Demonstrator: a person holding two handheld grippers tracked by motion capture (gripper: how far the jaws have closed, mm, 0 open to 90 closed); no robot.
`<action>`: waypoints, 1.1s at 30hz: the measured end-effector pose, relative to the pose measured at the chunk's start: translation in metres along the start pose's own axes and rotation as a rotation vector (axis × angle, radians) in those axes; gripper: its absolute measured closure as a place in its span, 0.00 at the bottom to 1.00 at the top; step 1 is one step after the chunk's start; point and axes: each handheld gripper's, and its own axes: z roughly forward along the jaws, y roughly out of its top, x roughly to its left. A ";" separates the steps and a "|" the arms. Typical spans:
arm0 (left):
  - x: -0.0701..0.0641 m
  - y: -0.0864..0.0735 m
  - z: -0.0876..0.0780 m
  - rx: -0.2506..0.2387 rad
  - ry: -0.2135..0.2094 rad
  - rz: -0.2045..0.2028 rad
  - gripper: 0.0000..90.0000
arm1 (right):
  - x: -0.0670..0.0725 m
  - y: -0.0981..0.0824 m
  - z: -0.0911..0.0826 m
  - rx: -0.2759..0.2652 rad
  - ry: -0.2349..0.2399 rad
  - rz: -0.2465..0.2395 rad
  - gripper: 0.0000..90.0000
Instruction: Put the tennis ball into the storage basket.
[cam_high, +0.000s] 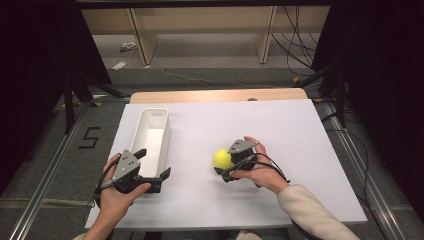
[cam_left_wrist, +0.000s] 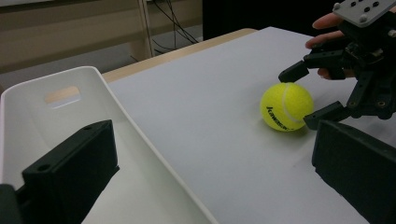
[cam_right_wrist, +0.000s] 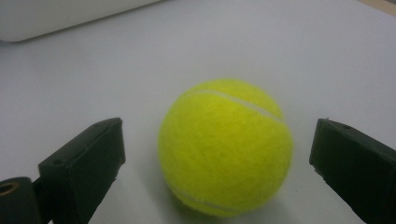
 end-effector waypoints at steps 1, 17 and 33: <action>0.000 0.000 0.000 0.000 0.000 0.000 0.00 | 0.000 0.000 0.001 0.000 0.001 0.000 0.04; 0.000 0.000 0.000 0.001 0.000 -0.003 0.00 | -0.001 0.000 0.012 0.026 0.012 0.013 0.07; 0.000 0.000 -0.001 0.001 -0.004 -0.003 0.00 | -0.004 -0.001 0.017 0.030 0.008 0.024 0.10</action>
